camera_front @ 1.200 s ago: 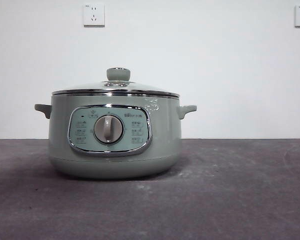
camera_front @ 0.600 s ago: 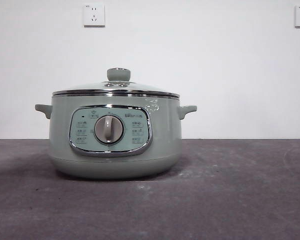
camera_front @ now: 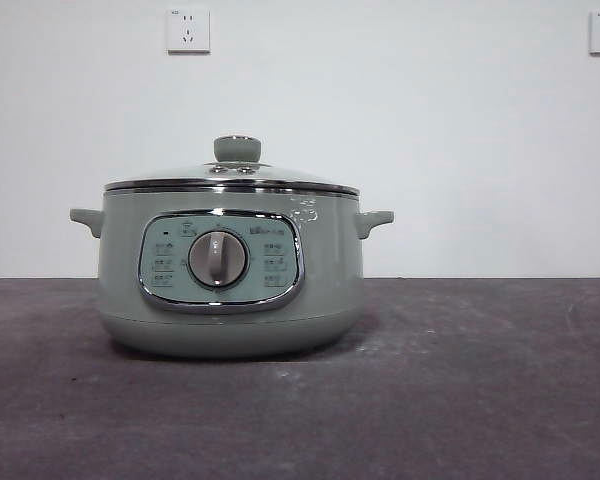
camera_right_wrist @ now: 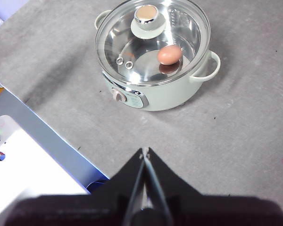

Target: Pick up the egg,open the lid,put the egg in the pot,close the lid

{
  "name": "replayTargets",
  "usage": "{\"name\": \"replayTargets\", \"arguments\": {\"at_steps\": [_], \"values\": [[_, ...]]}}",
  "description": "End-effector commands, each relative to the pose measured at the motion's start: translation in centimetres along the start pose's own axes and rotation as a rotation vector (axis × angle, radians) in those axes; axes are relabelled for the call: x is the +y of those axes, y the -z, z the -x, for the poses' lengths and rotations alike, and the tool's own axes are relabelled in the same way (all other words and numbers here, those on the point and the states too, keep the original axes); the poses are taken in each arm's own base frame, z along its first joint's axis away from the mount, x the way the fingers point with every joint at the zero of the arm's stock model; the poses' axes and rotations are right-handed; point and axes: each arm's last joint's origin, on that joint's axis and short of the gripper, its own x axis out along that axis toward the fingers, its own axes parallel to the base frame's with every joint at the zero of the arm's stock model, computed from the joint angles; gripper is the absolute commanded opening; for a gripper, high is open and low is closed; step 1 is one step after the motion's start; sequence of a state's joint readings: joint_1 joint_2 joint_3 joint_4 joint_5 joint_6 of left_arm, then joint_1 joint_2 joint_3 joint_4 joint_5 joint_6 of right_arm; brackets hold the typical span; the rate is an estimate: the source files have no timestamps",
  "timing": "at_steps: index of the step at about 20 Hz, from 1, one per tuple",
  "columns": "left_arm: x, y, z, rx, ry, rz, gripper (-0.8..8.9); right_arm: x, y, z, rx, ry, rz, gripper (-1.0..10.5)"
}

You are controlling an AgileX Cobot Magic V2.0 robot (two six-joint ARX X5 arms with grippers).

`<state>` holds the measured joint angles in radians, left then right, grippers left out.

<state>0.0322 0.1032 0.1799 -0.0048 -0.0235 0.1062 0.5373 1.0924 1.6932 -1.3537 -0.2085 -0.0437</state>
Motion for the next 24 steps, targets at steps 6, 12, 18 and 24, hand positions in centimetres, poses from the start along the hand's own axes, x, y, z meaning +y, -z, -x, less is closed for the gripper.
{"name": "replayTargets", "arguments": {"at_steps": [6,12,18,24], "values": [[-0.5,5.5,0.0,0.109,0.000,0.101,-0.04,0.0,0.2,0.1,0.014,0.000,-0.011,0.0],[-0.7,6.8,0.2,0.244,0.006,0.160,-0.03,0.0,0.2,0.1,0.014,0.000,-0.011,0.0],[-0.7,6.8,0.2,0.247,0.003,0.160,-0.03,0.0,0.2,0.1,0.014,0.001,-0.011,0.0],[-0.7,6.8,0.2,0.247,0.003,0.160,-0.03,0.0,0.2,0.1,0.014,0.001,-0.011,0.0]]}}
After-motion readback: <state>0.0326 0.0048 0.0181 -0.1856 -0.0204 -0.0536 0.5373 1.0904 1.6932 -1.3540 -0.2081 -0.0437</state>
